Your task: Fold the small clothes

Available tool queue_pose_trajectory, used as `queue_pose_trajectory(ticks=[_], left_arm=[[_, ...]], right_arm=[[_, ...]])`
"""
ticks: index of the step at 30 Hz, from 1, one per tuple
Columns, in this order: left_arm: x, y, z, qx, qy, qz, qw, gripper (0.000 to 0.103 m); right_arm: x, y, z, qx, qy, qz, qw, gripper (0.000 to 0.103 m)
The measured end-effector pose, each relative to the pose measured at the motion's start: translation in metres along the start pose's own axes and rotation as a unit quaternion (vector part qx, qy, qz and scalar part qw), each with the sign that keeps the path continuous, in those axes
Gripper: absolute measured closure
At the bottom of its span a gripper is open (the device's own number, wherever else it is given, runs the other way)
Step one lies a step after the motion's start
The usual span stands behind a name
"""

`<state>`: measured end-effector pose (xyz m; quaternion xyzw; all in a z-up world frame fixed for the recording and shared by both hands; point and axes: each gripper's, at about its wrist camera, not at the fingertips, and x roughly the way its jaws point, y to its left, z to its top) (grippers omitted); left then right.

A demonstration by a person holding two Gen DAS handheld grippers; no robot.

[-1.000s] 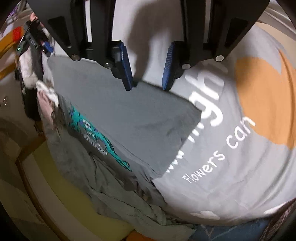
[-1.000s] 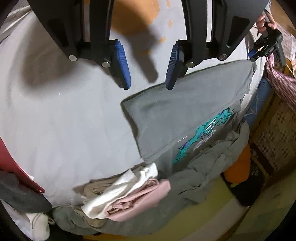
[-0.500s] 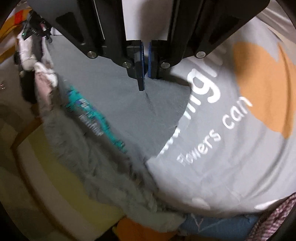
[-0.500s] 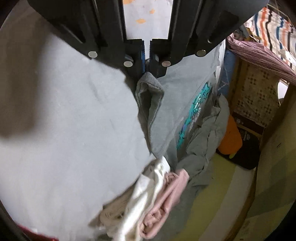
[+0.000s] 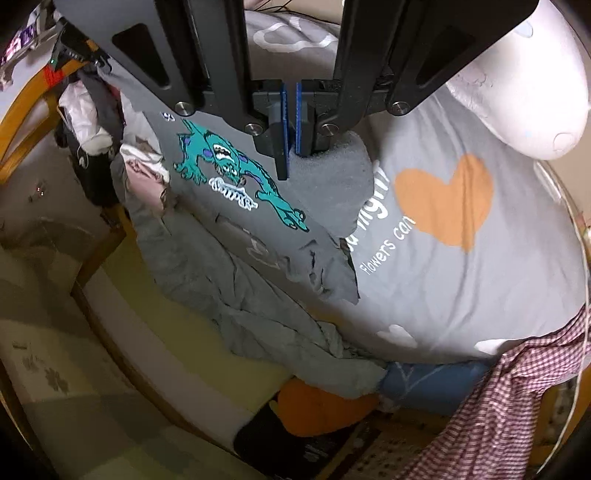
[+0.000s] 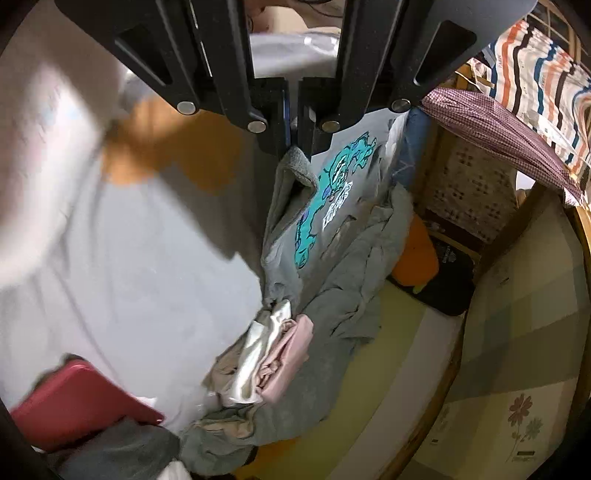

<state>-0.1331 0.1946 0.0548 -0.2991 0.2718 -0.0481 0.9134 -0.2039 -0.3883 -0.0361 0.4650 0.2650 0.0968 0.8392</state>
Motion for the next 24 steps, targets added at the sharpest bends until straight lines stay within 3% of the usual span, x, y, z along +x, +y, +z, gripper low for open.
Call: queue_pose_trajectory(ticks=[3, 5, 7, 9, 11, 14, 17, 24], left_arm=[[0.009, -0.008, 0.007, 0.018, -0.010, 0.014, 0.9997, 0.101], [0.024, -0.012, 0.016, 0.021, -0.006, 0.019, 0.9996, 0.101], [0.045, -0.010, 0.028, 0.015, 0.000, 0.047, 0.9988, 0.101], [0.068, -0.010, 0.041, 0.012, 0.008, 0.045, 0.9989, 0.101], [0.089, -0.017, 0.052, 0.034, 0.005, 0.075, 0.9966, 0.101], [0.123, -0.025, 0.063, 0.063, 0.013, 0.107, 0.9921, 0.101], [0.155, -0.036, 0.067, 0.104, 0.022, 0.148, 0.9833, 0.101], [0.204, -0.020, 0.067, 0.084, 0.057, 0.180, 0.9785, 0.101]], right_arm=[[0.004, 0.004, 0.004, -0.011, -0.004, -0.002, 1.000, 0.101], [0.018, 0.014, 0.014, -0.035, -0.005, -0.030, 0.999, 0.101], [0.042, 0.027, 0.026, -0.073, 0.012, -0.066, 0.995, 0.101], [0.059, 0.037, 0.040, -0.100, 0.016, -0.072, 0.992, 0.101], [0.077, 0.046, 0.056, -0.122, 0.014, -0.081, 0.989, 0.101], [0.106, 0.053, 0.078, -0.123, 0.018, -0.091, 0.988, 0.101], [0.141, 0.054, 0.096, -0.090, 0.051, -0.112, 0.988, 0.101], [0.196, 0.039, 0.116, -0.081, 0.060, -0.151, 0.983, 0.101]])
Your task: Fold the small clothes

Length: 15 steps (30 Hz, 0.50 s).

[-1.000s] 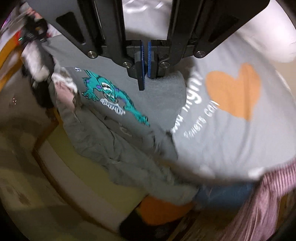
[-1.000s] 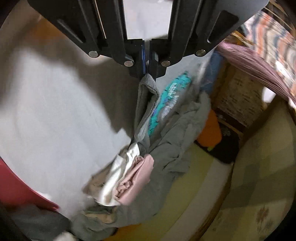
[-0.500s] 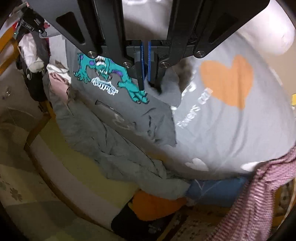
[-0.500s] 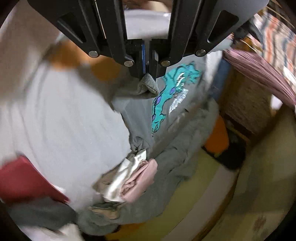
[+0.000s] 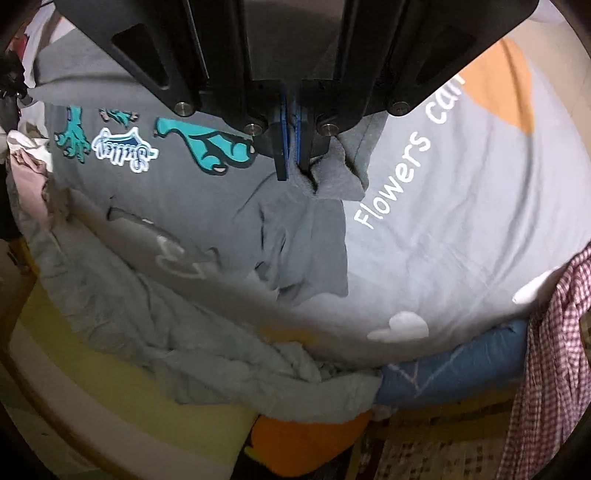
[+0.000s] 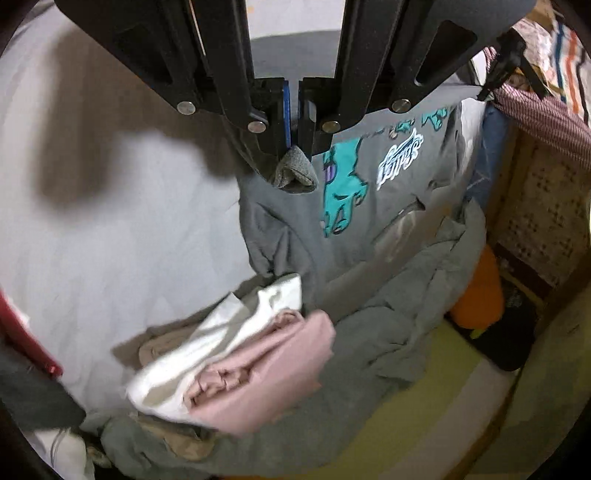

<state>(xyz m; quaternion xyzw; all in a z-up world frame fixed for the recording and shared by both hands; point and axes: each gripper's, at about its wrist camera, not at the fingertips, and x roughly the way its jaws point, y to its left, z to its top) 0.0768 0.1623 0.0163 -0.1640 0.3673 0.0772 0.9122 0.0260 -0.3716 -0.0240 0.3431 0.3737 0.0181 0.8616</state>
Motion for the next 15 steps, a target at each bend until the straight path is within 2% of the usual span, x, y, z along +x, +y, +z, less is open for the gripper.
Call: queue_pose_trajectory(ticks=[4, 7, 8, 9, 10, 11, 12, 13, 15], left_arm=[[0.017, 0.002, -0.003, -0.005, 0.014, 0.008, 0.9999, 0.100], [0.028, 0.002, -0.004, 0.019, 0.019, -0.023, 0.9994, 0.096], [0.028, 0.004, -0.005, 0.015, 0.021, -0.024, 0.9994, 0.096], [0.024, 0.008, -0.006, 0.004, 0.018, -0.041, 0.9990, 0.090], [0.019, 0.010, -0.005, -0.003, 0.010, -0.057, 0.9983, 0.087], [0.010, 0.011, -0.005, -0.004, -0.005, -0.066, 0.9978, 0.077], [0.000, 0.011, -0.005, 0.001, -0.030, -0.066, 0.9974, 0.068], [-0.014, 0.009, -0.006, 0.018, -0.064, -0.059, 0.9961, 0.065], [-0.037, -0.001, -0.010, 0.067, -0.119, -0.029, 0.9902, 0.056]], right_arm=[[0.019, -0.006, 0.002, 0.004, 0.002, 0.000, 1.000, 0.101], [0.027, -0.001, 0.005, -0.037, -0.001, 0.013, 0.999, 0.101], [0.027, 0.001, 0.007, -0.049, -0.003, 0.020, 0.999, 0.101], [0.026, 0.001, 0.008, -0.053, -0.005, 0.029, 0.998, 0.099], [0.023, 0.002, 0.009, -0.053, -0.010, 0.035, 0.998, 0.093], [0.015, 0.002, 0.008, -0.054, -0.029, 0.035, 0.998, 0.088], [0.007, 0.004, 0.007, -0.063, -0.051, 0.022, 0.996, 0.072], [0.000, 0.007, 0.006, -0.074, -0.073, 0.006, 0.995, 0.055], [-0.021, 0.019, -0.002, -0.121, -0.133, -0.033, 0.983, 0.050]])
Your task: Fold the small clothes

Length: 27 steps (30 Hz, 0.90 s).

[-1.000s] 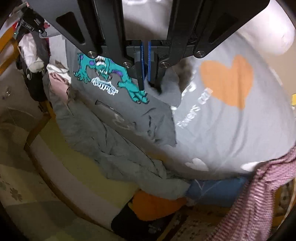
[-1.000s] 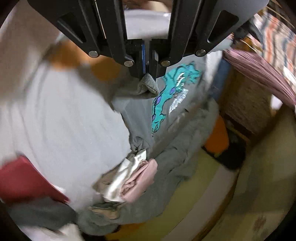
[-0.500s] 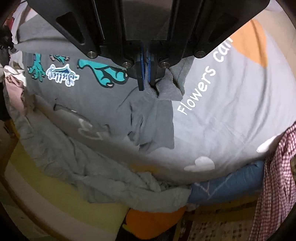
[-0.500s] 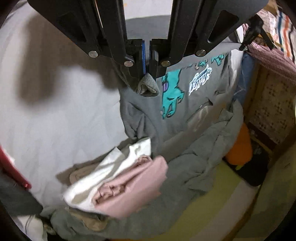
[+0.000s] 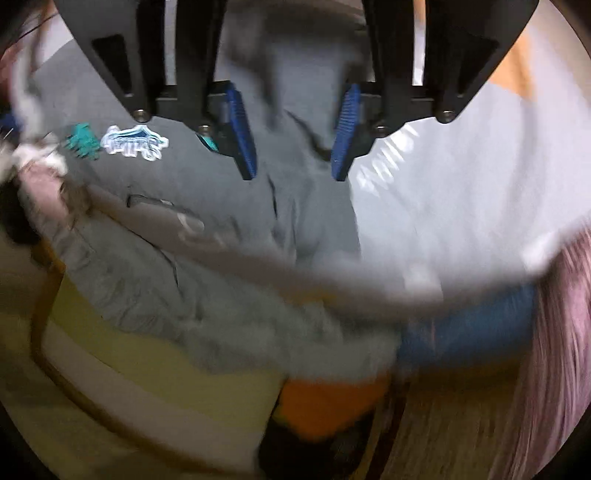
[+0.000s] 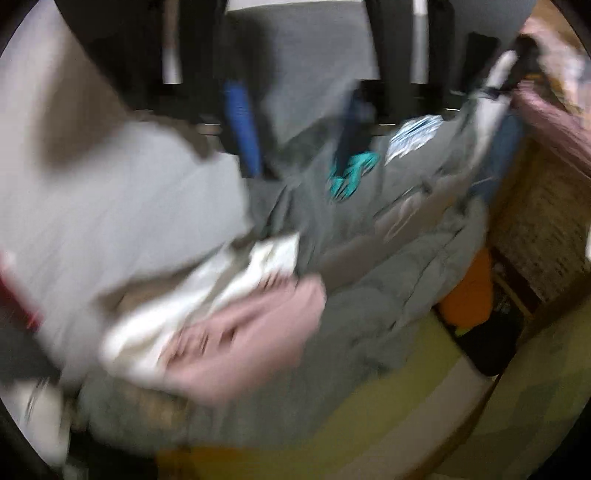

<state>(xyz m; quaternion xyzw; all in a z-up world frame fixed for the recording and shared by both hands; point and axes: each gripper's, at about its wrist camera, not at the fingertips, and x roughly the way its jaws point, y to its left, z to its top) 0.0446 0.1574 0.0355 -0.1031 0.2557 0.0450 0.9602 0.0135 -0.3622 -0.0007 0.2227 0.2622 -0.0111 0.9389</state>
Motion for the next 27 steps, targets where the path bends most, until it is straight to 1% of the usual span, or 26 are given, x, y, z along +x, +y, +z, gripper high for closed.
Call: queue_pose_trajectory(ticks=[1, 2, 3, 4, 5, 7, 8, 9, 11, 13, 15, 16, 17, 19, 22, 24, 27], left_arm=[[-0.011, -0.008, 0.000, 0.029, -0.027, 0.008, 0.9992, 0.054], [-0.019, -0.013, -0.001, 0.046, -0.043, -0.001, 0.9980, 0.052], [-0.026, -0.019, -0.002, 0.060, -0.051, -0.022, 0.9967, 0.052], [-0.028, -0.028, -0.006, 0.075, -0.045, -0.049, 0.9950, 0.052], [-0.027, -0.037, -0.009, 0.089, -0.030, -0.063, 0.9936, 0.052], [-0.016, -0.059, -0.018, 0.113, 0.010, -0.082, 0.9901, 0.052], [-0.010, -0.068, -0.024, 0.119, 0.029, -0.094, 0.9880, 0.052], [-0.002, -0.077, -0.030, 0.126, 0.050, -0.104, 0.9853, 0.052], [0.014, -0.098, -0.043, 0.150, 0.083, -0.107, 0.9795, 0.052], [0.026, -0.114, -0.053, 0.171, 0.099, -0.102, 0.9751, 0.052], [0.039, -0.124, -0.057, 0.178, 0.115, -0.097, 0.9725, 0.052], [0.045, -0.127, -0.061, 0.178, 0.124, -0.095, 0.9714, 0.052], [0.052, -0.129, -0.063, 0.179, 0.131, -0.089, 0.9709, 0.052], [0.060, -0.129, -0.067, 0.179, 0.137, -0.077, 0.9711, 0.051], [0.065, -0.130, -0.070, 0.177, 0.132, -0.068, 0.9730, 0.049], [0.069, -0.132, -0.070, 0.177, 0.128, -0.065, 0.9737, 0.046], [0.071, -0.128, -0.068, 0.166, 0.131, -0.069, 0.9749, 0.045]], right_arm=[[-0.006, 0.004, 0.000, -0.017, -0.010, -0.006, 1.000, 0.050], [-0.011, 0.012, -0.001, -0.040, -0.017, -0.008, 0.999, 0.050], [-0.013, 0.018, -0.003, -0.056, -0.015, -0.001, 0.998, 0.050], [-0.012, 0.024, -0.005, -0.071, -0.006, 0.014, 0.997, 0.050], [-0.005, 0.035, -0.011, -0.093, 0.017, 0.035, 0.995, 0.050], [0.003, 0.051, -0.021, -0.126, 0.042, 0.047, 0.990, 0.050], [0.011, 0.066, -0.030, -0.157, 0.056, 0.052, 0.985, 0.050], [0.016, 0.075, -0.036, -0.175, 0.064, 0.055, 0.981, 0.050], [0.028, 0.095, -0.051, -0.218, 0.083, 0.058, 0.971, 0.050], [0.043, 0.110, -0.062, -0.247, 0.106, 0.060, 0.961, 0.050], [0.057, 0.117, -0.068, -0.251, 0.132, 0.051, 0.957, 0.050], [0.069, 0.118, -0.069, -0.247, 0.150, 0.037, 0.957, 0.050], [0.079, 0.118, -0.068, -0.243, 0.159, 0.028, 0.956, 0.050], [0.089, 0.114, -0.068, -0.241, 0.156, 0.010, 0.958, 0.050], [0.091, 0.106, -0.065, -0.241, 0.130, -0.009, 0.962, 0.051], [0.093, 0.099, -0.062, -0.234, 0.121, -0.015, 0.965, 0.051], [0.095, 0.087, -0.055, -0.206, 0.116, -0.017, 0.972, 0.053]])
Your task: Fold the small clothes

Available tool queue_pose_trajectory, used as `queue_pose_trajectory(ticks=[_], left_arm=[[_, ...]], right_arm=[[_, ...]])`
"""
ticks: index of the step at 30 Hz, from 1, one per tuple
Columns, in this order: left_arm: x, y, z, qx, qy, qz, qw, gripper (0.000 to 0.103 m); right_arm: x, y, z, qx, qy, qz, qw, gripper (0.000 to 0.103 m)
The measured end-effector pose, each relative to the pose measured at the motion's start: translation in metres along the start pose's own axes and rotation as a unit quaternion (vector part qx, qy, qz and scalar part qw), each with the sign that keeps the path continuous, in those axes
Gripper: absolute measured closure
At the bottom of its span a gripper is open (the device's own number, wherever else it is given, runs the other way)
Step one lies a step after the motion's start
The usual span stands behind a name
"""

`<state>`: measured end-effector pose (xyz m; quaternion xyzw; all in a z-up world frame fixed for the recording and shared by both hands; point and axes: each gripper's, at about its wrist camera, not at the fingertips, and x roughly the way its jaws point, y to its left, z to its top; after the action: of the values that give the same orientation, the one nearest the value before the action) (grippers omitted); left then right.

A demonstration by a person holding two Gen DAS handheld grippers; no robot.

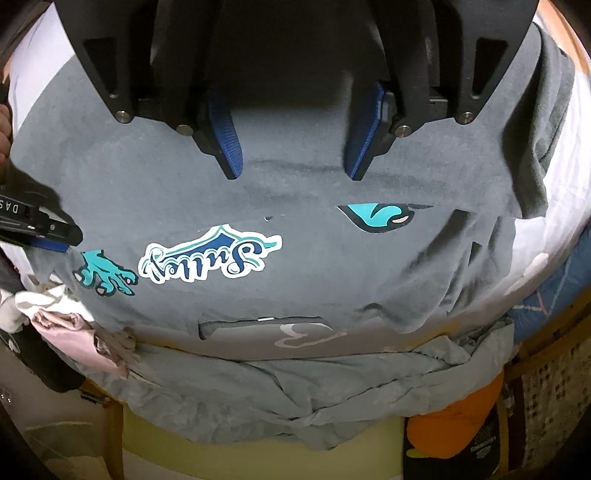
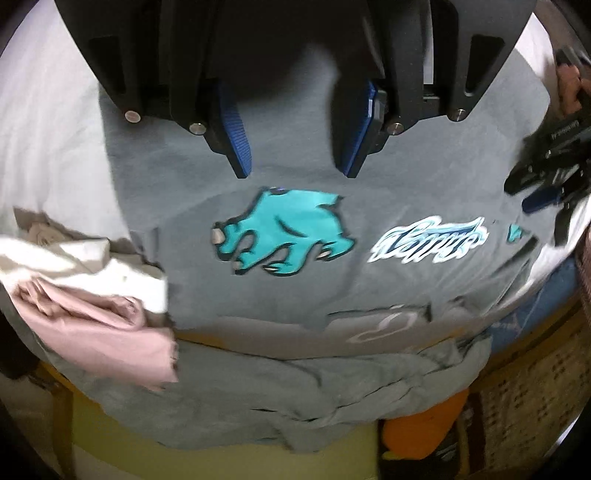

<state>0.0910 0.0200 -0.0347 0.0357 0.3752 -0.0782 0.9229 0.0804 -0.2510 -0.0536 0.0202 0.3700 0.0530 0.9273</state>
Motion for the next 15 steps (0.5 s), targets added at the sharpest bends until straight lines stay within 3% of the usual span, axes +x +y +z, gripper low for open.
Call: queue_pose_trajectory(ticks=[3, 6, 10, 13, 15], left_arm=[[-0.009, 0.005, 0.001, -0.008, -0.005, -0.003, 1.0000, 0.045], [-0.035, 0.017, 0.000, -0.012, -0.037, 0.010, 0.9992, 0.045], [-0.075, 0.065, 0.001, -0.064, -0.090, 0.045, 0.9928, 0.039], [-0.077, 0.111, 0.001, -0.109, -0.076, 0.071, 0.9886, 0.040], [-0.061, 0.139, -0.003, -0.138, -0.026, 0.042, 0.9892, 0.066]], right_arm=[[-0.009, 0.000, 0.001, -0.001, -0.014, -0.012, 1.000, 0.053], [-0.031, -0.004, 0.001, -0.001, -0.045, -0.025, 0.999, 0.053], [-0.066, -0.030, 0.010, 0.030, -0.088, -0.040, 0.995, 0.053], [-0.080, -0.059, 0.014, 0.062, -0.098, -0.043, 0.992, 0.053], [-0.079, -0.069, 0.015, 0.057, -0.078, -0.020, 0.995, 0.053]])
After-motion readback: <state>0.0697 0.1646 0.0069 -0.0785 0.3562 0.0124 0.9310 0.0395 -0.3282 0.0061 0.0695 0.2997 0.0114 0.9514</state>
